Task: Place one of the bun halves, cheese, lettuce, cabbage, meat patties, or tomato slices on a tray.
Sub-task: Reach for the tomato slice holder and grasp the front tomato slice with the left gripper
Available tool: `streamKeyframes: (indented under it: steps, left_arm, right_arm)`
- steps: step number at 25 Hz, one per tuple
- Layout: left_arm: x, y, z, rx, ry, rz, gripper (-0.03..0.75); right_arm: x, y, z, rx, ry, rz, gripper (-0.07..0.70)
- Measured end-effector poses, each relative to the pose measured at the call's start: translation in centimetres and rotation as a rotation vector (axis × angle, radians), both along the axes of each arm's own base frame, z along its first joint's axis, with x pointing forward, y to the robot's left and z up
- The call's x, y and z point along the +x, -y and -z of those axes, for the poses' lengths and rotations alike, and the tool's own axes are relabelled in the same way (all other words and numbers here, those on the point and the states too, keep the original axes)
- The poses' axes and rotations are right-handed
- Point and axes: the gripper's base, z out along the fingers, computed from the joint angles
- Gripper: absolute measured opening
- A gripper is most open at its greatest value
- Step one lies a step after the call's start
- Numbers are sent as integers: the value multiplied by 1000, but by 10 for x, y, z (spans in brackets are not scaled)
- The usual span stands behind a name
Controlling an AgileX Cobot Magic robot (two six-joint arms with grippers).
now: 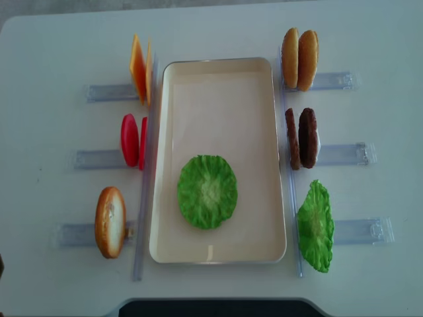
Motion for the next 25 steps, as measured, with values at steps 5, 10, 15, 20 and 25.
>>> streamKeyframes:
  steps: [5, 10, 15, 20, 25]
  left_arm:
    - [0, 0, 0, 0, 0, 0, 328]
    - [0, 0, 0, 0, 0, 0, 328]
    - [-3, -5, -8, 8, 25, -56, 328]
    - [21, -7, -16, -54, -113, -120, 328]
    - [76, -7, -26, -64, -325, -136, 328]
  right_arm:
    - [0, 0, 0, 4, 0, -2, 352]
    - [0, 0, 0, 4, 0, -2, 352]
    - [0, 0, 0, 5, 0, -1, 352]
    - [0, 0, 0, 5, 0, -1, 352]
    - [0, 0, 0, 5, 1, -1, 352]
